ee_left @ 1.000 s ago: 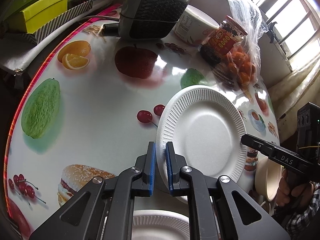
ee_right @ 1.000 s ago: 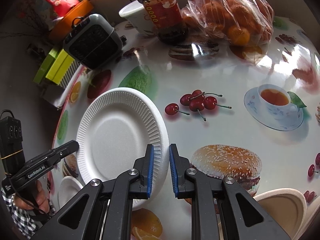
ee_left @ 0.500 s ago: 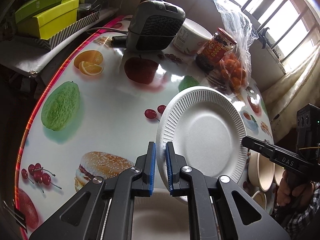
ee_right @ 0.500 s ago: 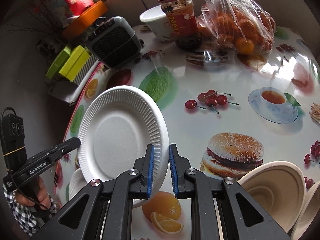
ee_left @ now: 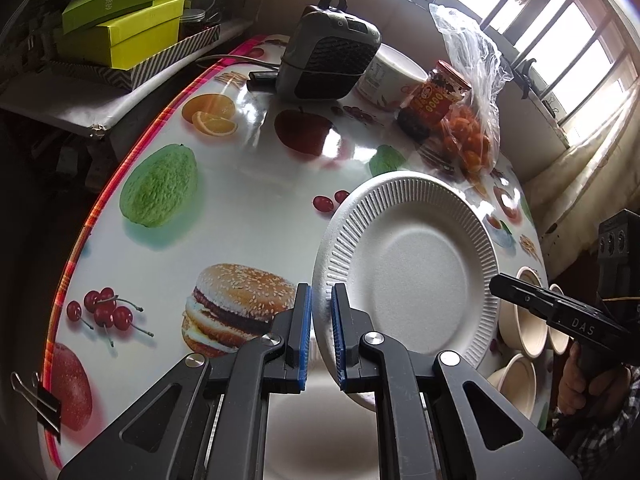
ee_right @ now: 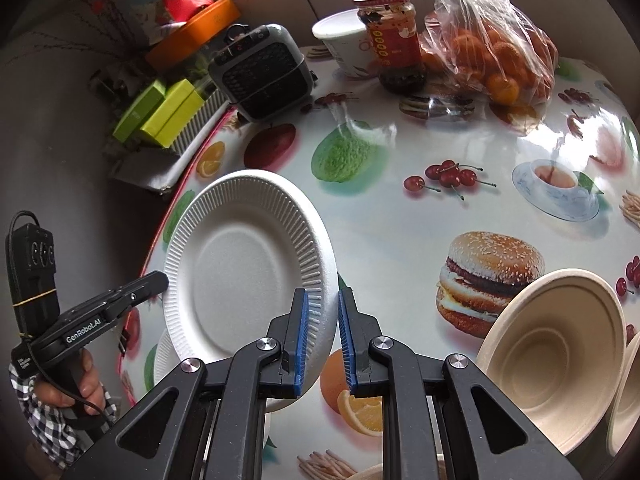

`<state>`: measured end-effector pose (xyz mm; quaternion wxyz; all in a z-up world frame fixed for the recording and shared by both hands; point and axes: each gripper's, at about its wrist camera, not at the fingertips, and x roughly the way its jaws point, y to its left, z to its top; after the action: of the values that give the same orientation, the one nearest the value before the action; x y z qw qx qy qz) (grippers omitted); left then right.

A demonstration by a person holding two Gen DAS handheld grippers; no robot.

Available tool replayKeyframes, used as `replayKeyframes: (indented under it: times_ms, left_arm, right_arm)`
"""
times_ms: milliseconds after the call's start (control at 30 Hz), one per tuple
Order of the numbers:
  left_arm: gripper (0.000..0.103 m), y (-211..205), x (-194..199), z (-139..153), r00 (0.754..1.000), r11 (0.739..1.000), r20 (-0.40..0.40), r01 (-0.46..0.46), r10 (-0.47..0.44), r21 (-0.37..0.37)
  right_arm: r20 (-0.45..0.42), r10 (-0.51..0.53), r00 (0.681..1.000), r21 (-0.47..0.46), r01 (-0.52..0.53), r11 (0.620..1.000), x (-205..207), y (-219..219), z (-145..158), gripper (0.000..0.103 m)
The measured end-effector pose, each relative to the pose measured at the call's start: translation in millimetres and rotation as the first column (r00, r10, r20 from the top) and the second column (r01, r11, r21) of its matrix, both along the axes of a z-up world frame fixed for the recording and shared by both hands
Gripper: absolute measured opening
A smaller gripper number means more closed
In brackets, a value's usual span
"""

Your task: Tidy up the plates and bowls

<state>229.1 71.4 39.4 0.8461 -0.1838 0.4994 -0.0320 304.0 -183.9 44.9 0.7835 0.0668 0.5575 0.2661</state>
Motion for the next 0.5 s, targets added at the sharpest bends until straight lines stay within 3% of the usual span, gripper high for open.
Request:
replayKeyframes:
  times_ms: [500]
  left_arm:
    - [0.01, 10.1, -32.9, 0.0, 1.0, 1.0, 0.008, -0.02, 0.02, -0.003]
  right_arm:
    - [0.011, 0.025, 1.0, 0.011, -0.025, 1.0, -32.0, 9.0, 5.6, 0.015]
